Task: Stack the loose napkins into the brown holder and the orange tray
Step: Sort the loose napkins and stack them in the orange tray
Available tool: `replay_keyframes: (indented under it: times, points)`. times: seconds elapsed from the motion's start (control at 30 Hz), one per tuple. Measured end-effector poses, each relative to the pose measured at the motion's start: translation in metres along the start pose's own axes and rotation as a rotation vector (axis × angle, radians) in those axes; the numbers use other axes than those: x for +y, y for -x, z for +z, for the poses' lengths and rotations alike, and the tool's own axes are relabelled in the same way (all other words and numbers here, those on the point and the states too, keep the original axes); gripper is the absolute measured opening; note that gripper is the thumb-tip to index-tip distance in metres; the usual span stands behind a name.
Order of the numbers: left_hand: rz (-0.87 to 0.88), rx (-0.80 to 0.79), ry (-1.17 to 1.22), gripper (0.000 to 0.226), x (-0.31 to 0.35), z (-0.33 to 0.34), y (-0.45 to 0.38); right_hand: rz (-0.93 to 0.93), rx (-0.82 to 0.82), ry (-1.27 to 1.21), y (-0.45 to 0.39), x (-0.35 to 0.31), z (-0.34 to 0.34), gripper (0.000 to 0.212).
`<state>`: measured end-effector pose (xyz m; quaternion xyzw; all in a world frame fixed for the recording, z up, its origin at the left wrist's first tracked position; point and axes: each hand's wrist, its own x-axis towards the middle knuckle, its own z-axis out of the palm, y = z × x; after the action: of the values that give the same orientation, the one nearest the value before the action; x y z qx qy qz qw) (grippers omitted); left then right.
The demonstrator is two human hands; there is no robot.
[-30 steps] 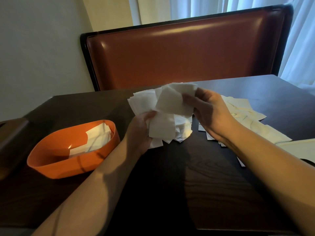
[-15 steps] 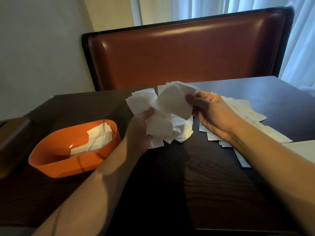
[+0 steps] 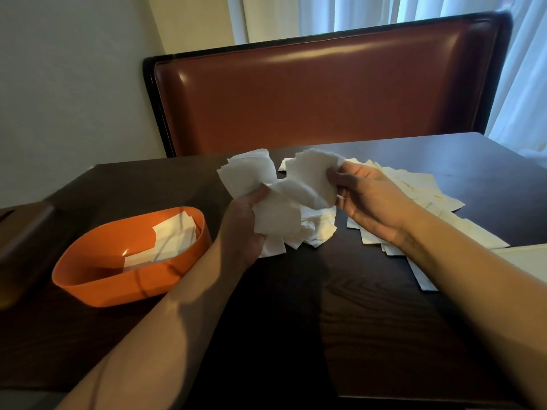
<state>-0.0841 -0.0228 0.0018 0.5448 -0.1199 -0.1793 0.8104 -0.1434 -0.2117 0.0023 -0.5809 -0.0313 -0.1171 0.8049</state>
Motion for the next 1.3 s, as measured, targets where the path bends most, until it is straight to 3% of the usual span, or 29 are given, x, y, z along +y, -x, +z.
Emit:
replay_keyframes:
  times: [0.23, 0.47, 1.0, 1.3]
  points:
    - [-0.034, 0.002, -0.055, 0.018, -0.002, -0.004, -0.003, -0.076, 0.058, 0.155, 0.004, 0.000, 0.010, 0.029]
    - [-0.018, 0.029, 0.035, 0.011, -0.005, -0.003, -0.006, 0.012, 0.063, -0.152, 0.005, -0.019, -0.001, 0.028]
    - [-0.063, -0.027, -0.001, 0.013, -0.011, -0.002, -0.009, 0.105, 0.200, 0.184, 0.006, 0.021, 0.023, 0.019]
    - [-0.064, -0.069, -0.059, 0.019, -0.012, -0.002, -0.009, 0.175, 0.202, -0.018, 0.006, 0.016, 0.021, 0.013]
